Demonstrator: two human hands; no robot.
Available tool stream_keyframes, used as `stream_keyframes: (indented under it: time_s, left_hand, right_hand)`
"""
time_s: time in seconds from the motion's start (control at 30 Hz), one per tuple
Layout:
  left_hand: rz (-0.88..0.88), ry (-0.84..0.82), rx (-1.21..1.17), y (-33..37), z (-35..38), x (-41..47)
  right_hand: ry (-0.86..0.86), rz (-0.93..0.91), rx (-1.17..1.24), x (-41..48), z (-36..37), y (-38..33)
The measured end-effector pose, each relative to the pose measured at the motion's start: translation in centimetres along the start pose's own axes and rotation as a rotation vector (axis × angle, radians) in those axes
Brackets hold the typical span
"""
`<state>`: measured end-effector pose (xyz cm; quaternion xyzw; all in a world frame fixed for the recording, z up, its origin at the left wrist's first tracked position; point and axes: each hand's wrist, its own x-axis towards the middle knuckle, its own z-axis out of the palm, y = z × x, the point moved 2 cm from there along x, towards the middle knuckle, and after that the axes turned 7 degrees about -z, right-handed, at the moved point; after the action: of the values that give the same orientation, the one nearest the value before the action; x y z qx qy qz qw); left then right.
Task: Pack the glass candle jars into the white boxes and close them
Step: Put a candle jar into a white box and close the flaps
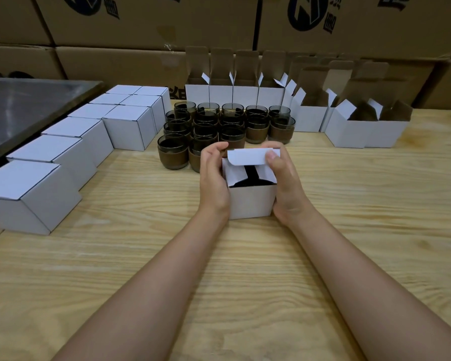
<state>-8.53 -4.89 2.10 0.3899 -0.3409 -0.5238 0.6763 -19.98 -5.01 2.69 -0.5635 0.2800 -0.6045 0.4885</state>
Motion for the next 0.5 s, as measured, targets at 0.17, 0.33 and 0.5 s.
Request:
stream_keyframes:
  time_s: [0.17, 0.33, 0.5]
  left_hand:
    - [0.049, -0.113, -0.047, 0.1, 0.1, -0.1]
    - [0.06, -0.162, -0.022, 0.1, -0.3, 0.0]
    - [0.088, -0.189, 0.038, 0.1, -0.3, -0.1]
  right_hand:
    - [-0.15, -0.016, 0.019, -0.1, -0.6, -0.3]
    - [-0.193, -0.029, -0.069, -0.3, -1.1, -0.5]
    - [-0.278, -0.006, -0.075, -0.3, -1.5, -0.6]
